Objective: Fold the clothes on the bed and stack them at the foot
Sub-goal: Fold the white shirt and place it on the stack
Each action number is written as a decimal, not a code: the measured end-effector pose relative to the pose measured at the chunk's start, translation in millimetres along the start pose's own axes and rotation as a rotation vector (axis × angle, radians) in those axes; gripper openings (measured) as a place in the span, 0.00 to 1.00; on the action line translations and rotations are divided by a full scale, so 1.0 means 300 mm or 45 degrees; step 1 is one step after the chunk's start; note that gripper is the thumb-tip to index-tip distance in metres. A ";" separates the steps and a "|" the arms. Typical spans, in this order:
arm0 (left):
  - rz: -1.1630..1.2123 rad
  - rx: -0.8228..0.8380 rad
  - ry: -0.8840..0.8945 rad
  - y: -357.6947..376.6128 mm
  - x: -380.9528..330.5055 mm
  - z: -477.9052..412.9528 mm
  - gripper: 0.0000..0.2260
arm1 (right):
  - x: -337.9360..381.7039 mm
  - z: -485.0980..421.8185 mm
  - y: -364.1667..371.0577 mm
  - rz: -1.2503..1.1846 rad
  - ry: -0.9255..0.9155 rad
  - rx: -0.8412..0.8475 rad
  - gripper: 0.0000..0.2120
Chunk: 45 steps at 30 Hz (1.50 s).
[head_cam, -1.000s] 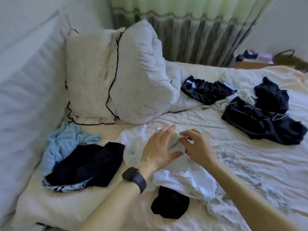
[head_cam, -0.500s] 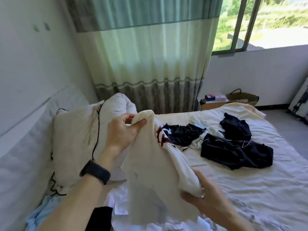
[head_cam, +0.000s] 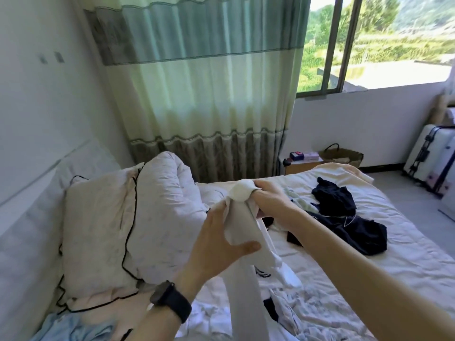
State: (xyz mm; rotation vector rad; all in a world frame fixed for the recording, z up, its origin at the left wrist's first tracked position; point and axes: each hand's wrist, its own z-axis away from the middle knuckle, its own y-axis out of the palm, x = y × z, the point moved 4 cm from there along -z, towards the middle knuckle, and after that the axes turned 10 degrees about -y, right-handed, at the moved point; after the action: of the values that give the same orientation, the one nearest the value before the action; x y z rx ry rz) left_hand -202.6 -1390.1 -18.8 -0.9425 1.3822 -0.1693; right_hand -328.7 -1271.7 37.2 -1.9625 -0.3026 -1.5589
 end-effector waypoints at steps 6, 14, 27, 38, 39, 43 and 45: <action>-0.090 -0.305 0.153 0.067 -0.028 0.006 0.52 | 0.084 -0.040 -0.088 -0.114 0.044 -0.164 0.10; -0.025 -0.319 0.114 -0.150 -0.060 -0.154 0.05 | 0.080 0.033 -0.328 0.341 -0.057 -0.273 0.02; -0.218 -0.111 -0.044 -0.254 -0.158 -0.211 0.17 | 0.063 -0.006 -0.285 0.296 -0.046 -0.398 0.03; -0.145 -0.354 0.107 -0.177 -0.313 -0.238 0.14 | 0.163 0.076 -0.108 -0.042 -0.385 -0.180 0.12; -0.100 -0.366 0.086 -0.202 -0.310 -0.248 0.13 | 0.119 0.130 -0.111 -0.021 -0.399 -0.255 0.17; 0.041 -0.416 0.052 -0.278 -0.336 -0.282 0.15 | -0.116 0.309 -0.008 0.265 -0.238 -0.264 0.37; 0.026 -0.435 0.061 -0.306 -0.361 -0.291 0.17 | -0.190 0.324 0.069 0.440 -0.174 -0.176 0.39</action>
State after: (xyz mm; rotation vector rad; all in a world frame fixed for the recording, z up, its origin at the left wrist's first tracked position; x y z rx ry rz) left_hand -267.5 -1423.2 131.3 -1.2121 1.4918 0.0633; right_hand -255.9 -1220.5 -35.0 -2.0994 0.0904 -1.2551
